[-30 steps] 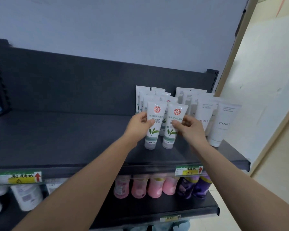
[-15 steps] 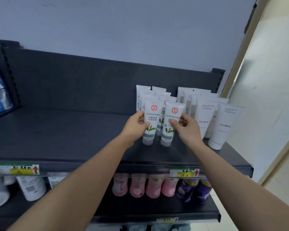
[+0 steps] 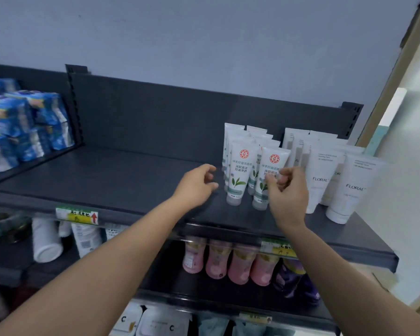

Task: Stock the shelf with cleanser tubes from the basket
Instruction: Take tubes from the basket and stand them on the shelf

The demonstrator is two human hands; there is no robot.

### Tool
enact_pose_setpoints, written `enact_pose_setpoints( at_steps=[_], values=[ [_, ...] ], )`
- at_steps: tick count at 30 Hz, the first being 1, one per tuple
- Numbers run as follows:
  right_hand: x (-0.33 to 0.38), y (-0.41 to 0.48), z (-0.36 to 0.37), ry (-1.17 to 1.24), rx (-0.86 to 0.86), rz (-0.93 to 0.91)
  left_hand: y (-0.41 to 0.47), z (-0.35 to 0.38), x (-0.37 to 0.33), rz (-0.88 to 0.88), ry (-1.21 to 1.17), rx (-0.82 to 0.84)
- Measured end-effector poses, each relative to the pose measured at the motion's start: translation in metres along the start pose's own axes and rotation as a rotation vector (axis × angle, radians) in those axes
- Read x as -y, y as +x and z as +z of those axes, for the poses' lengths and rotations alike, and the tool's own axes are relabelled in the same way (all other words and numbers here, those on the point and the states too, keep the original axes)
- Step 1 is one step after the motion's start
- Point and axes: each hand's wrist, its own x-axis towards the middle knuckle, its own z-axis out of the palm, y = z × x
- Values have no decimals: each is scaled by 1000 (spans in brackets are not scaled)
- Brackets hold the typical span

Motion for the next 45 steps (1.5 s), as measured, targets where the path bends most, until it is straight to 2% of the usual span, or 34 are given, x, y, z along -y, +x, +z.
enact_pose_setpoints(
  at_steps=[7,12,20,32,36,45],
  values=[
    [32,-26,22,-52,342,-154,-34,-46,13,6,479,-63],
    [57,-47,42,-103,623,-242,-76,-83,23,-97,685,-103],
    [109,-107,77,-190,918,-462,-171,-136,49,-322,902,-161],
    [194,-233,137,-201,1196,-774,-313,-214,101,-705,1014,-195],
    [224,-276,166,-161,1308,-809,-357,-248,128,-793,1068,-189],
    [301,-370,238,-101,1450,-873,-427,-329,204,-972,1025,-179]
  ],
)
